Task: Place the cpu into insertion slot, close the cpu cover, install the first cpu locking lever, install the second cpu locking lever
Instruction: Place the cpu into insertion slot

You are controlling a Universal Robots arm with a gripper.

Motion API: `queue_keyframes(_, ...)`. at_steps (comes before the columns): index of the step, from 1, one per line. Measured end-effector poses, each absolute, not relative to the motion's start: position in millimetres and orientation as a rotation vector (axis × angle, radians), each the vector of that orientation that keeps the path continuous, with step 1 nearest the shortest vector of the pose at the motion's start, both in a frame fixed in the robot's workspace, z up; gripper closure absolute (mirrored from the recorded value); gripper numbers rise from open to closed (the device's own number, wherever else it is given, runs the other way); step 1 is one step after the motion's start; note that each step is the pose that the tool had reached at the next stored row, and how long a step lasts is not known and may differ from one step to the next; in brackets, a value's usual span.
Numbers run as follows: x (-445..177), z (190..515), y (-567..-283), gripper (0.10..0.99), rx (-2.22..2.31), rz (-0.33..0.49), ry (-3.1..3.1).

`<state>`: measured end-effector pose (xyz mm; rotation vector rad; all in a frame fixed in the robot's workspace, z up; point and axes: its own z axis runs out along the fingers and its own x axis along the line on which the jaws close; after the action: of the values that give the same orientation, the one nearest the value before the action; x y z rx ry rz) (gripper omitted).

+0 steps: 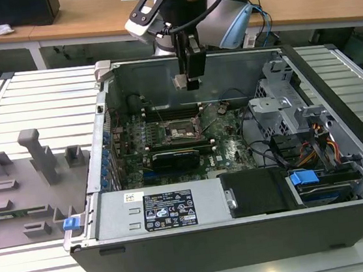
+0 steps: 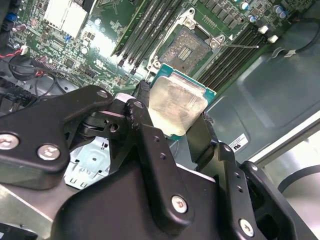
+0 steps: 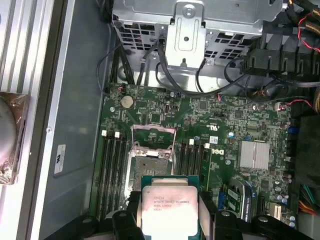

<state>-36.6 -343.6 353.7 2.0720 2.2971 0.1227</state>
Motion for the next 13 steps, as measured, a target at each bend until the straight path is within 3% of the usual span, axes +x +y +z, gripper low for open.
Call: queue_keyframes(13, -36.6, 347.1, -343.6, 0.545, 2.072, 0.123, 2.297)
